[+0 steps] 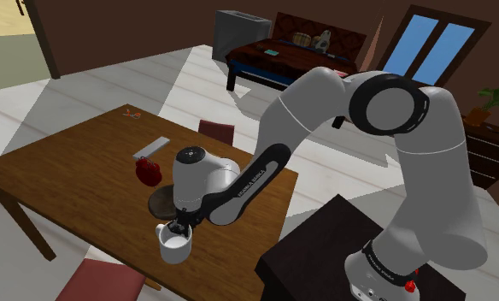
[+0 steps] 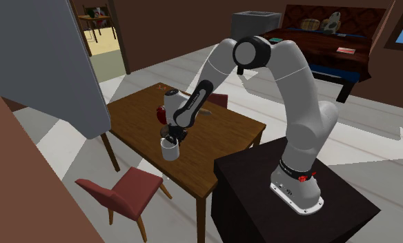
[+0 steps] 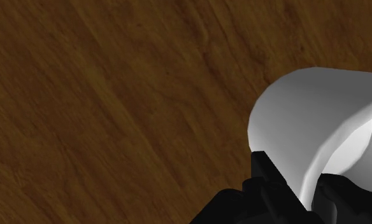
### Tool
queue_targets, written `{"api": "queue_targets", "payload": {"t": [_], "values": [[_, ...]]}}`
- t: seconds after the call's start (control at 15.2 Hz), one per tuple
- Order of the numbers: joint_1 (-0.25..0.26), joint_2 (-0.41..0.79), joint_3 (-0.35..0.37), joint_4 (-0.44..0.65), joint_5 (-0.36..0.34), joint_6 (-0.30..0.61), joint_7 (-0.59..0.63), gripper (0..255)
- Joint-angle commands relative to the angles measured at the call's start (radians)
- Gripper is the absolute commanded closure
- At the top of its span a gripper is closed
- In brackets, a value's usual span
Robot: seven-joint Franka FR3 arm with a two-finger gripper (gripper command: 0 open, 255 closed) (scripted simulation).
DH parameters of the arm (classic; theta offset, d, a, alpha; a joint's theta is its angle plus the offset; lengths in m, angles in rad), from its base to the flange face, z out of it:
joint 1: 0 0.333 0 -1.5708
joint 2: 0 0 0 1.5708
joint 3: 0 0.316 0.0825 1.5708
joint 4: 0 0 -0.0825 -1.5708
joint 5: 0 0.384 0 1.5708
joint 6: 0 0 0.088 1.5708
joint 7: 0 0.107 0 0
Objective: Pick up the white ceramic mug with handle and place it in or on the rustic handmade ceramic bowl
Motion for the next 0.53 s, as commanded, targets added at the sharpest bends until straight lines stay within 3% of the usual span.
{"api": "queue_targets", "payload": {"t": [0.0,0.46], "values": [[-0.004,-0.011,0.005,-0.004,0.005,-0.008,-0.003,255],[-0.031,-0.091,0.042,-0.027,0.040,-0.065,-0.026,255]]}}
